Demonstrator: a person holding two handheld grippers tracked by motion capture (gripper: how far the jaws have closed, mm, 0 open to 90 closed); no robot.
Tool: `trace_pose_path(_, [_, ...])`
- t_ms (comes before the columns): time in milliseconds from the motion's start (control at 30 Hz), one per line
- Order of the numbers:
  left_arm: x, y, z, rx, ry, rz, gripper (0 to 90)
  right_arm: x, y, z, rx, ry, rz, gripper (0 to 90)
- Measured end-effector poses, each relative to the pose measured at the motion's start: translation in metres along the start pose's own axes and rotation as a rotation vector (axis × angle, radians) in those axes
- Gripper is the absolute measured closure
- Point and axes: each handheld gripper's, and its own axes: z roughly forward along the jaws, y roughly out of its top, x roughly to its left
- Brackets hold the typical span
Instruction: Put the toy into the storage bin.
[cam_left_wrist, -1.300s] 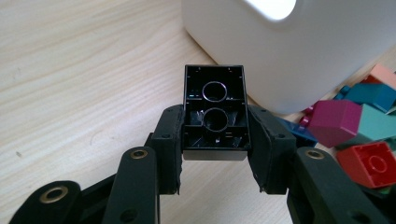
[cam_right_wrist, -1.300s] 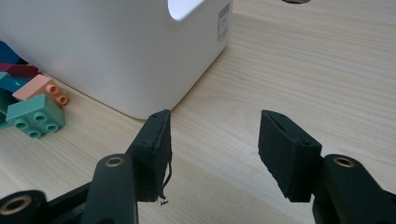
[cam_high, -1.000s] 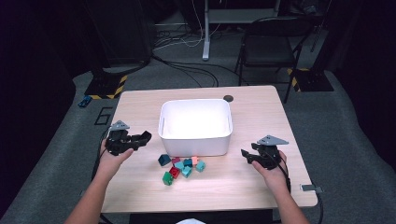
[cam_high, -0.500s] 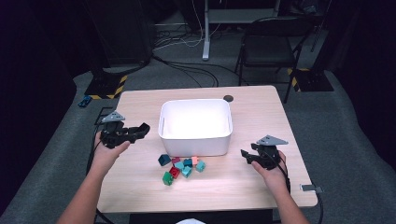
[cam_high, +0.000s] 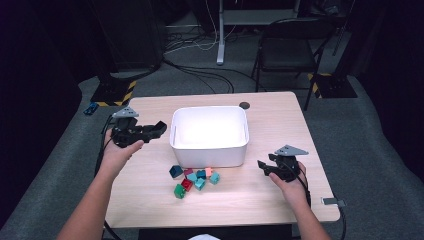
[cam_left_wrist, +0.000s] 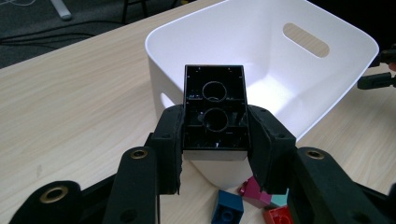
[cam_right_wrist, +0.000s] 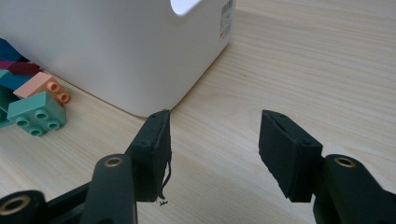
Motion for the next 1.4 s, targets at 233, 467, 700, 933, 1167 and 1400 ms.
trace_pose_path(233, [-0.009, 0.007, 0.019, 0.008, -0.032, 0.012, 58.7, -0.001, -0.001, 0.0, 0.0, -0.002, -0.001, 43.4])
trace_pose_path(467, [-0.018, 0.012, 0.039, 0.024, -0.04, 0.032, 58.6, -0.001, -0.001, 0.0, 0.003, -0.001, -0.002, 43.3])
trace_pose_path(700, [-0.024, 0.009, 0.059, 0.027, -0.067, 0.036, 58.7, -0.001, -0.001, 0.0, 0.002, -0.001, 0.002, 43.1])
trace_pose_path(933, [-0.028, 0.005, 0.075, 0.049, -0.072, 0.036, 58.6, -0.001, -0.001, 0.0, 0.006, 0.0, -0.003, 43.0])
trace_pose_path(1167, [-0.032, 0.001, 0.085, 0.072, -0.061, 0.043, 58.5, -0.001, -0.002, 0.0, 0.005, 0.0, -0.002, 43.0])
trace_pose_path(1400, [-0.035, 0.001, 0.087, 0.08, -0.068, 0.059, 58.1, -0.001, -0.001, 0.0, 0.004, -0.001, 0.0, 42.9])
